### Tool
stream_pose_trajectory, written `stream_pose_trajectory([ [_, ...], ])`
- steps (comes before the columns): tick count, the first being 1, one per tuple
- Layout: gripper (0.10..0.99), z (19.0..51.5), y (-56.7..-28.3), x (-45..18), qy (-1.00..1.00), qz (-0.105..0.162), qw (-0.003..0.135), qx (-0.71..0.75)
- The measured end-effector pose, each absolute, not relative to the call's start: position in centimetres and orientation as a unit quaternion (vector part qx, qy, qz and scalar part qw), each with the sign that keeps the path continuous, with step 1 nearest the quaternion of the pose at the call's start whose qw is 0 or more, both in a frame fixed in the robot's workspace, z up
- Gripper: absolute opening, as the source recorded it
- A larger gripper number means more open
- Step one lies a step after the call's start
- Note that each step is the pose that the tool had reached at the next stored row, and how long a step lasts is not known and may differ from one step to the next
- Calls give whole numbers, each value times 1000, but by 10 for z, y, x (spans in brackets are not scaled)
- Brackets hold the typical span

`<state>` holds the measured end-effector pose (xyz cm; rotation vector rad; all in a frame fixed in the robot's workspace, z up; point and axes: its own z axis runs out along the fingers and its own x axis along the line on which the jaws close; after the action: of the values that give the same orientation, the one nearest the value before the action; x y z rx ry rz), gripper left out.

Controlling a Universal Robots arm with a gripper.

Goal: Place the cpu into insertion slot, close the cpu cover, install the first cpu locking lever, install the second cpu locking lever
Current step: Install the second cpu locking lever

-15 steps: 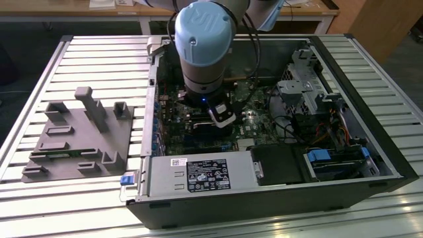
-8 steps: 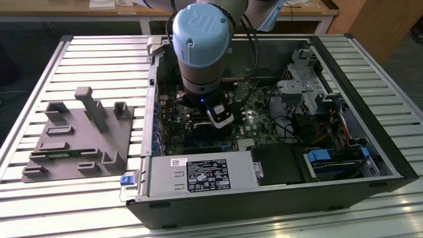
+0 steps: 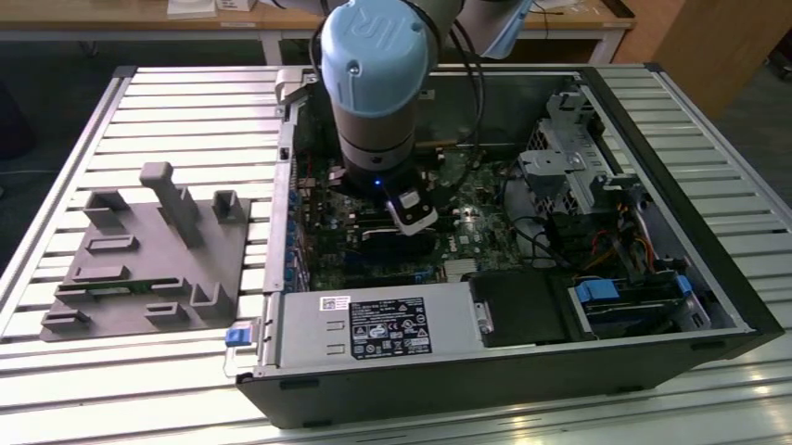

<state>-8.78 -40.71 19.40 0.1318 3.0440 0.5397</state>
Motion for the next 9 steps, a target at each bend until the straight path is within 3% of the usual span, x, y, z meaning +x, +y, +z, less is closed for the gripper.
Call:
stream_pose_trajectory([
  [9, 106, 203, -407, -85, 989, 132, 27, 54],
])
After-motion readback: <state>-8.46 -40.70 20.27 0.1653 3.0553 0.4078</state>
